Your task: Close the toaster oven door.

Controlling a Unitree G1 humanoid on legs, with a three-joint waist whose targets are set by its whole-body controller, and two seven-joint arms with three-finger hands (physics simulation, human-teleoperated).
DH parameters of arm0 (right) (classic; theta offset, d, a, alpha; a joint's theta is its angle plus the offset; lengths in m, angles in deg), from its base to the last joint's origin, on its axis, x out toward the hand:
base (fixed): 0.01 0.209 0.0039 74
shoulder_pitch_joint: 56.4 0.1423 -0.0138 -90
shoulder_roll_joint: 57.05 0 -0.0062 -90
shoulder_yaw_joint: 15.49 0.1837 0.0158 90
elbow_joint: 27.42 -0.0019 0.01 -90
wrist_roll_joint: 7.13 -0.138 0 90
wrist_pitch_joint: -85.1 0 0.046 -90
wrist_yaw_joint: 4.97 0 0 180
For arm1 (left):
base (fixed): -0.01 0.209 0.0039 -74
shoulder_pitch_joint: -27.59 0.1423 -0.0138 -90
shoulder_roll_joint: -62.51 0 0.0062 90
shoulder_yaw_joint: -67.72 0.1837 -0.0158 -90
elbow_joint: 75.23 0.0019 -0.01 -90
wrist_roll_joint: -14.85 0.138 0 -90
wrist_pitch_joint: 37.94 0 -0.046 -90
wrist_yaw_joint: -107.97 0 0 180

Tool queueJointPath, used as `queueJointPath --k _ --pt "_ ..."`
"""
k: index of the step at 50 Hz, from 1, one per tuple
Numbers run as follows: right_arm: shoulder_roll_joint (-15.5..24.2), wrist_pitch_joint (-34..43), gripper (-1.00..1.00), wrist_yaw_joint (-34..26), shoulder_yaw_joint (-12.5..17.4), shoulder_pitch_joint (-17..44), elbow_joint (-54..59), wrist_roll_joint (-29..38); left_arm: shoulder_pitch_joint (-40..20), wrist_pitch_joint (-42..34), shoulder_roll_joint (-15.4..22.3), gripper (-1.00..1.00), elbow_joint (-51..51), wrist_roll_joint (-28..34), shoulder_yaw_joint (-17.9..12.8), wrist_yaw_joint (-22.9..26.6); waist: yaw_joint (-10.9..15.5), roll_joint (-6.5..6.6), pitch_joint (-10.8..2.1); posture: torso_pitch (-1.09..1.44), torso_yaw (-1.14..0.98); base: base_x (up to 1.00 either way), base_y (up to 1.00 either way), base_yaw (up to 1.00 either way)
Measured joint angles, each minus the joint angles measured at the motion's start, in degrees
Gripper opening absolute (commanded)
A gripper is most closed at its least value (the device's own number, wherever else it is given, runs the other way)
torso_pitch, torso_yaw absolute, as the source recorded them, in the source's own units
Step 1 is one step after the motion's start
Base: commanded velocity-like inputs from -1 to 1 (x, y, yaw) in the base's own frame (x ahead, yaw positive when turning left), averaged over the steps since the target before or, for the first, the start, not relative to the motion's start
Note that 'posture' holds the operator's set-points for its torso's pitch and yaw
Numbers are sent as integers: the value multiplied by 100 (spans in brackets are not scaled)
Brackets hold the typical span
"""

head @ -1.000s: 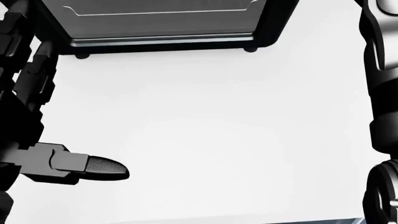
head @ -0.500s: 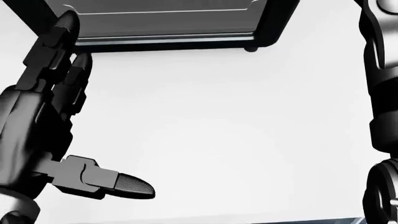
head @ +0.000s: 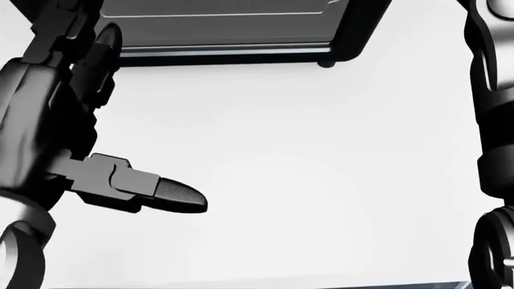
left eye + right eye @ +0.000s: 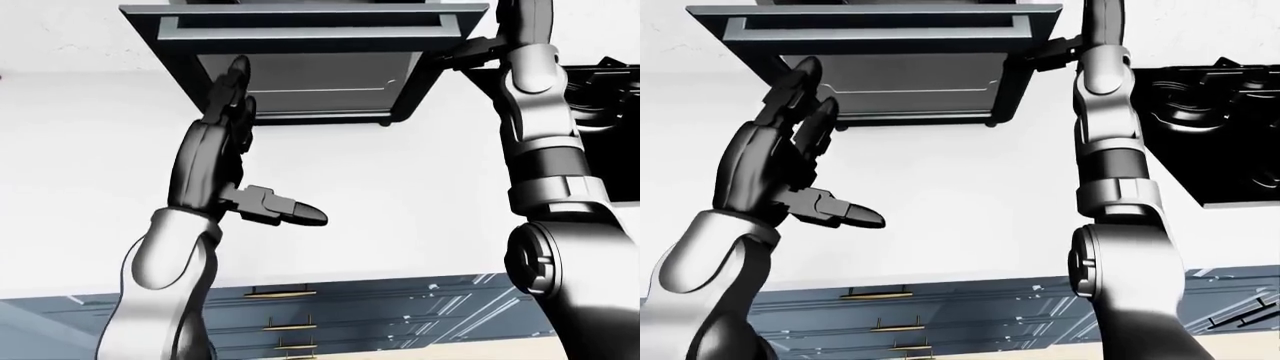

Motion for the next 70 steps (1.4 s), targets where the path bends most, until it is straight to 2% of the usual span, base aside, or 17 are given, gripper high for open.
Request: queueJointPath --k 18,42,57,70 --pt "-32 8 100 -5 -24 23 -42 -9 -484 308 70 100 801 -108 -9 -63 33 -31 3 0 0 0 0 0" --pt "-23 17 100 24 -17 -12 -41 -13 -959 727 149 100 1657 -9 -15 -50 24 -9 -5 0 0 0 0 0" --pt "35 22 100 270 -18 18 46 165 -1385 970 251 100 2329 -43 -109 -38 5 9 -7 0 0 0 0 0" --pt "68 196 100 552 36 19 165 222 -1980 1037 397 100 3050 -163 -186 -104 -9 18 9 0 0 0 0 0"
